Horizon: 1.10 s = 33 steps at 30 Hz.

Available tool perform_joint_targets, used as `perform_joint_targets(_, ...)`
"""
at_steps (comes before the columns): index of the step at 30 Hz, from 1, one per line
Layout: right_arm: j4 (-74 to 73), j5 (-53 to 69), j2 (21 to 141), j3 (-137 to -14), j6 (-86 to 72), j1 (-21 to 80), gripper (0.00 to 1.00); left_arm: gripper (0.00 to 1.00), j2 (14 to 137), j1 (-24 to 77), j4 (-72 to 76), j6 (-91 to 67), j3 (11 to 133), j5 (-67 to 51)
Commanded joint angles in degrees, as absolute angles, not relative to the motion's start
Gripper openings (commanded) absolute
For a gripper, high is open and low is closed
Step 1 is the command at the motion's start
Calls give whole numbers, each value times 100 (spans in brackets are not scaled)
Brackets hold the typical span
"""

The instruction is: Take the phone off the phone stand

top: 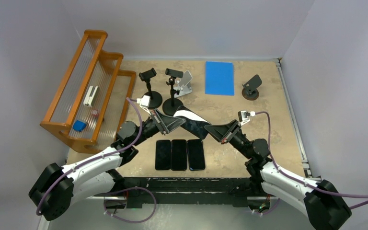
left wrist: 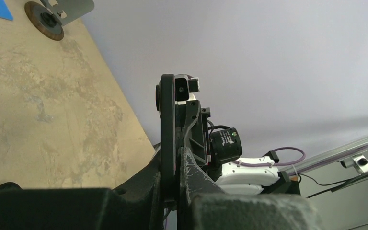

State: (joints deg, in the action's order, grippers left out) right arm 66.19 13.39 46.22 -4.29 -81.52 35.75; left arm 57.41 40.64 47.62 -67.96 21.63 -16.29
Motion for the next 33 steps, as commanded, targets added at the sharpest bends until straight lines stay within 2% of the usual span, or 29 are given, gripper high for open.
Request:
perform_joint_targets(1, 6953, 1265, 4455, -852, -8135, 3655, 0, 0, 5713, 4090, 5014, -6543, 2110, -1666)
perform_joint_targets(3, 6944, 1281, 4446, -861, -8123, 3665, 1, 0, 5705, 4087, 5018, -6548, 2101, -1654)
perform_joint_targets(11, 6849, 1318, 4371, -896, -8043, 3661, 39, 0, 5620, 4089, 4946, -6565, 2061, -1633)
perform_joint_targets(15, 6780, 1319, 4316, -892, -8024, 3663, 51, 0, 5555, 4087, 4905, -6557, 2040, -1637)
perform_joint_targets(26, 6347, 1301, 4137, -932, -7813, 3658, 73, 0, 5343, 4087, 4738, -6565, 1999, -1738)
perform_joint_targets(33, 6007, 1318, 4054, -955, -7588, 3664, 77, 0, 5105, 4087, 4649, -6617, 1969, -1834)
